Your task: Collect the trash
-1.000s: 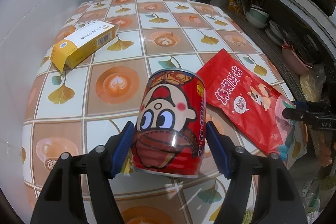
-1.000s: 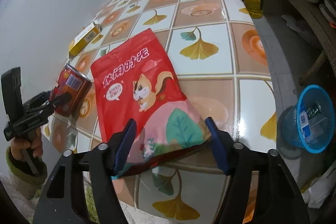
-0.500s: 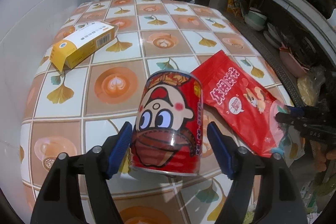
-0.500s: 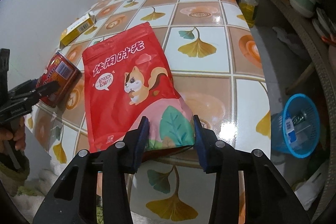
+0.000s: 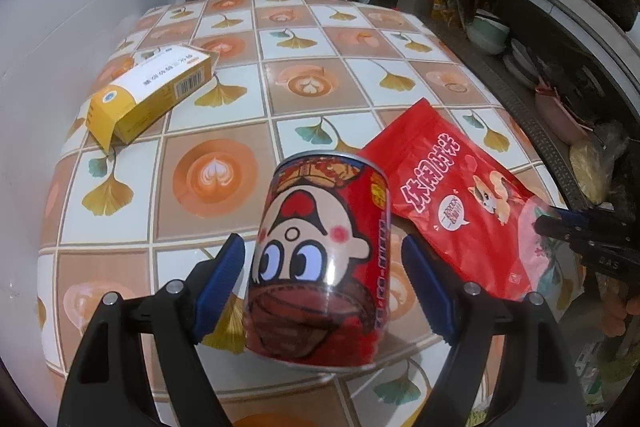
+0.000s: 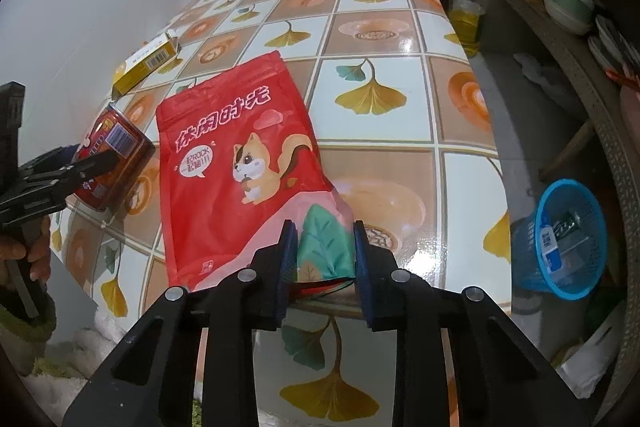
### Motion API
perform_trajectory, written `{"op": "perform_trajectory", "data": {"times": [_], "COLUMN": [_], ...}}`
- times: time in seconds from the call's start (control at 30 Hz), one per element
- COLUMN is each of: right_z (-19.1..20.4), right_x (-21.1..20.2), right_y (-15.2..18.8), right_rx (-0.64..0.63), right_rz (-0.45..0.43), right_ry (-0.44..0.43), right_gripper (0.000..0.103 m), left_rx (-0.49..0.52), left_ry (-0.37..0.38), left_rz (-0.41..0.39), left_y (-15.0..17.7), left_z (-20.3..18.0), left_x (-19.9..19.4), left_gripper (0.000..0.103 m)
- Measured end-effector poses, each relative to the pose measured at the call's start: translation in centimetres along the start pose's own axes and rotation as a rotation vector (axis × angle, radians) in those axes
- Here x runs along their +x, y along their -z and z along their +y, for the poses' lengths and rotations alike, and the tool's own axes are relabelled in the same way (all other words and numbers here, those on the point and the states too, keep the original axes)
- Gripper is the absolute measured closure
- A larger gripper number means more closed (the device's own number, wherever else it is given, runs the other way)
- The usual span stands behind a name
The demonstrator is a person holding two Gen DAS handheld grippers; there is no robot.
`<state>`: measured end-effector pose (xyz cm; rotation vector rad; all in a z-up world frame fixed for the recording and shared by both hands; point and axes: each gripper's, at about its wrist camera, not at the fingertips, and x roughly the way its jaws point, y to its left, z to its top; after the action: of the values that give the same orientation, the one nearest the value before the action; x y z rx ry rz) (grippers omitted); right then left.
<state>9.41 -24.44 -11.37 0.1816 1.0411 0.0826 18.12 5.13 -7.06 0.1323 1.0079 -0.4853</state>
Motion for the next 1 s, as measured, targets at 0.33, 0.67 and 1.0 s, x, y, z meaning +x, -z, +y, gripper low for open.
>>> {"op": "perform_trajectory", "data": {"times": [0.33, 0.67, 1.0], "right_z": [0.0, -0.4, -0.6], "right_x": [-1.2, -2.7, -5.0], "right_y": [-0.4, -0.4, -1.0], "right_rx": [-0.005, 0.006, 0.020], "right_rz": [-0.047, -0.094, -0.162], "right_ry": [-0.024, -0.030, -0.048], "right_gripper": [0.084, 0.092, 0.095], "left_rx": [0.001, -0.003, -0.014], "left_ry": [-0.003, -0.002, 0.013], "left_rz": [-0.004, -0.010, -0.036], "left_y": [0.1, 0.2, 0.0], "left_z": [0.1, 0.1, 0.2], "left_x": [0.0, -0.1, -0.9], "left_gripper": [0.037, 0.037, 0.038]}}
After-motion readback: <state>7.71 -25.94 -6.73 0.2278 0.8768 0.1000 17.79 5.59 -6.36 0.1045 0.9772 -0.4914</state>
